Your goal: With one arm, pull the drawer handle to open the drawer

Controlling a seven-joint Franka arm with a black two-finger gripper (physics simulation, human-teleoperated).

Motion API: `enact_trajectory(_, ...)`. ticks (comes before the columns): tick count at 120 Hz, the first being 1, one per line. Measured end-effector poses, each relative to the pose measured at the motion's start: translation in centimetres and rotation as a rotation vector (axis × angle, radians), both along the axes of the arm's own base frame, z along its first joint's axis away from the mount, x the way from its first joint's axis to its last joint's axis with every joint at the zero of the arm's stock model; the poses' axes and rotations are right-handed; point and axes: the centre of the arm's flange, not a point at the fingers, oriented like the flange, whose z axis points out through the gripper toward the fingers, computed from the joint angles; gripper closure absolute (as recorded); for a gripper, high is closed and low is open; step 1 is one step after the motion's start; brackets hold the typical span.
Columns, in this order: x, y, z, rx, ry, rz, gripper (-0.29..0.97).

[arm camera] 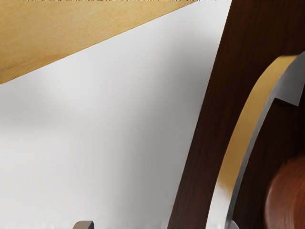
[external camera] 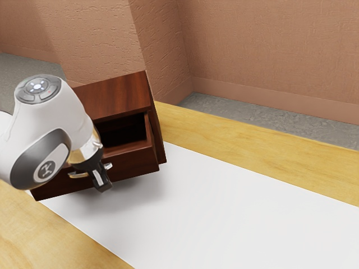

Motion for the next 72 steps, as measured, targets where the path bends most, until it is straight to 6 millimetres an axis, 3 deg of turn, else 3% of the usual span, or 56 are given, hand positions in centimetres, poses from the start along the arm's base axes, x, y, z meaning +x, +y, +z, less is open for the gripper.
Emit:
enact_trajectory(62, -0.1, -0.3, 3.2, -0.095, 0.029, 0.046, 0.37)
enact_trajectory(72, 1.0, -0.3, 3.9, -0.114, 0.034, 0.038, 0.32)
